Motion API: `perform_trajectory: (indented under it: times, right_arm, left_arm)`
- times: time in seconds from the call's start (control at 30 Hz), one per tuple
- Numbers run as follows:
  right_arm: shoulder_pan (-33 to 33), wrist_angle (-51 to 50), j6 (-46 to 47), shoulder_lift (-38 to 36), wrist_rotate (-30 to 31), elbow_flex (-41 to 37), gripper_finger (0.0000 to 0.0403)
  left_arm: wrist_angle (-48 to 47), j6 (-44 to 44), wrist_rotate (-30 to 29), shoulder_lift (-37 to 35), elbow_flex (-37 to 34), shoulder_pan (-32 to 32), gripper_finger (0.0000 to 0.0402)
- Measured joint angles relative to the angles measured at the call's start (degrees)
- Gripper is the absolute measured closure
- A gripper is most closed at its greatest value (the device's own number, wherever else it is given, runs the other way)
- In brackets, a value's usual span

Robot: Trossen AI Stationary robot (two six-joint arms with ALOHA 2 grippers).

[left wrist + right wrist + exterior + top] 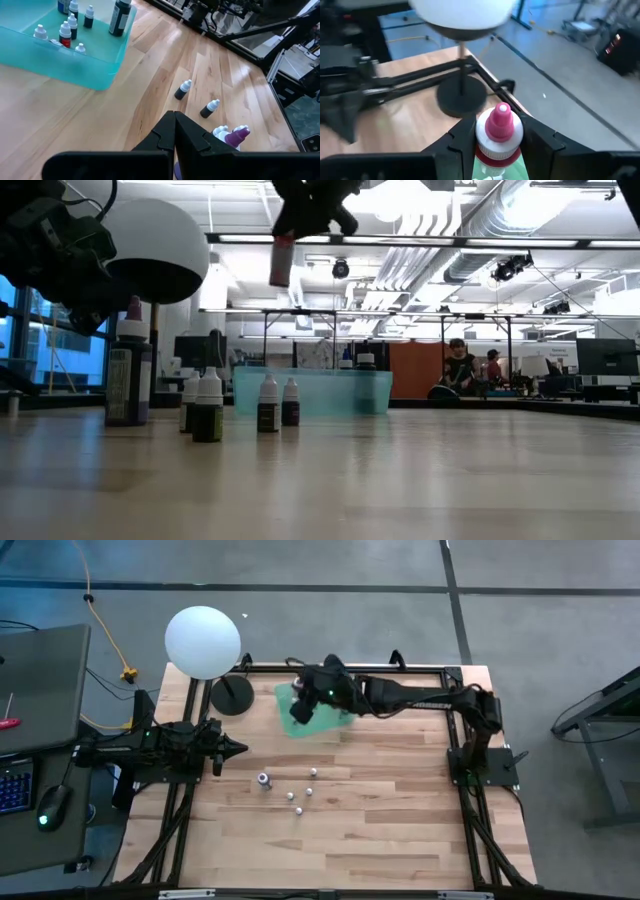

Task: Pick & Place food coloring
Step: Put the large pink dye bottles in the green bin

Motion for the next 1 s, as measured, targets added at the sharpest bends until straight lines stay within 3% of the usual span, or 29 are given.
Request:
perform_trajectory:
  times: [0.27, 0.43, 0.77, 1.0]
  right_arm:
    - [-4.6, -9.0, 13.7, 0.7, 3.2, 0.0, 0.0285]
    - [-7.0, -10.6, 17.0, 0.7, 6.9, 0.0, 0.0285]
    - [-10.6, -7.3, 21.9, 8.4, 2.6, 0.0, 0.0285]
    - [-11.2, -5.1, 22.9, 12.7, 3.6, 0.0, 0.0285]
  left_arm:
    - [0.0, 0.0, 0.0, 0.0, 0.0, 0.0, 0.0401]
    - [0.0, 0.0, 0.0, 0.0, 0.0, 0.0, 0.0401]
    - [0.0, 0.0, 0.0, 0.0, 0.0, 0.0, 0.0401]
    - [0.0, 0.0, 0.0, 0.0, 0.0, 0.0, 0.0401]
